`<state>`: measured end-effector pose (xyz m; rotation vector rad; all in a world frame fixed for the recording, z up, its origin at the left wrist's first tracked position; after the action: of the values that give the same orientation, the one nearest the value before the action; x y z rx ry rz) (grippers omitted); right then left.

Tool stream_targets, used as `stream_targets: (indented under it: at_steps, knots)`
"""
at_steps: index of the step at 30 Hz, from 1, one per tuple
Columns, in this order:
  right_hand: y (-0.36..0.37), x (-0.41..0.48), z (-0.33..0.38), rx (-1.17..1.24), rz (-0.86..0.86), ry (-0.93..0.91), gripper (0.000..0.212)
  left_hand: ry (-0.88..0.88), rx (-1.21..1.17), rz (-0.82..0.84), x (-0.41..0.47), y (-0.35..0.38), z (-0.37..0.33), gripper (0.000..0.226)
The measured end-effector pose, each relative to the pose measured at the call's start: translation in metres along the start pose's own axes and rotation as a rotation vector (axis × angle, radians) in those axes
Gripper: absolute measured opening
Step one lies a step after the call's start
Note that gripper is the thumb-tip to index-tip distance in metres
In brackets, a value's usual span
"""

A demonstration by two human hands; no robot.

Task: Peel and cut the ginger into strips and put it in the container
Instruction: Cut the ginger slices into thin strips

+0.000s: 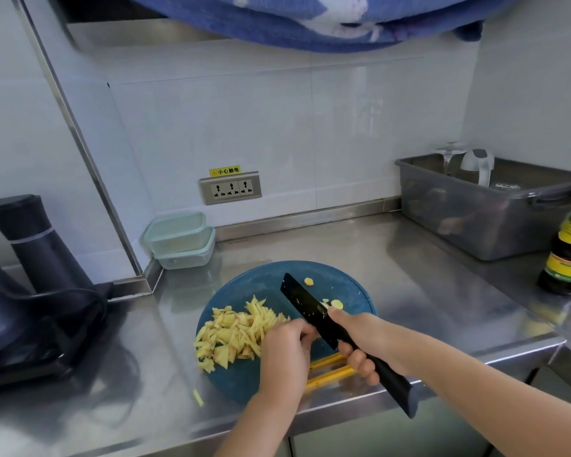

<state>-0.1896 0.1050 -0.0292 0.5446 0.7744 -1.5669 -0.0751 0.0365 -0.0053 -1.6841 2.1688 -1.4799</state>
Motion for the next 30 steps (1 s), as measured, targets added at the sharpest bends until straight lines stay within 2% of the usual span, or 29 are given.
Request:
stream_targets:
  at_steps: [5, 10, 22, 30]
  knots:
    - [-0.005, 0.004, 0.0, 0.125, 0.14, 0.023, 0.061, -0.004, -0.022, 0.021, 0.002, 0.0, 0.002, 0.009]
    - [-0.008, 0.01, -0.003, 0.145, 0.212, 0.018, 0.06, -0.011, -0.018, 0.02, 0.002, 0.001, 0.006, 0.01]
    - [-0.009, 0.005, -0.001, 0.063, 0.167, 0.028, 0.06, 0.025, 0.056, -0.001, 0.0, 0.001, 0.002, 0.01]
    - [-0.005, 0.003, -0.003, 0.125, 0.191, 0.043, 0.061, 0.018, 0.023, 0.011, 0.003, -0.001, 0.004, 0.01]
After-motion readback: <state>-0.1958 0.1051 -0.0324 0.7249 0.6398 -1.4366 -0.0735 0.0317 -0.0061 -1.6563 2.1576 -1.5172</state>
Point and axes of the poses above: each hand's wrist, its own x-axis towards the middle knuckle, its own y-axis out of the palm, z = x × y, the point moved 8 cm from there along x, towards the middle knuckle, and after that the axes turned 4 degrees about y, right-handed, at the moved point
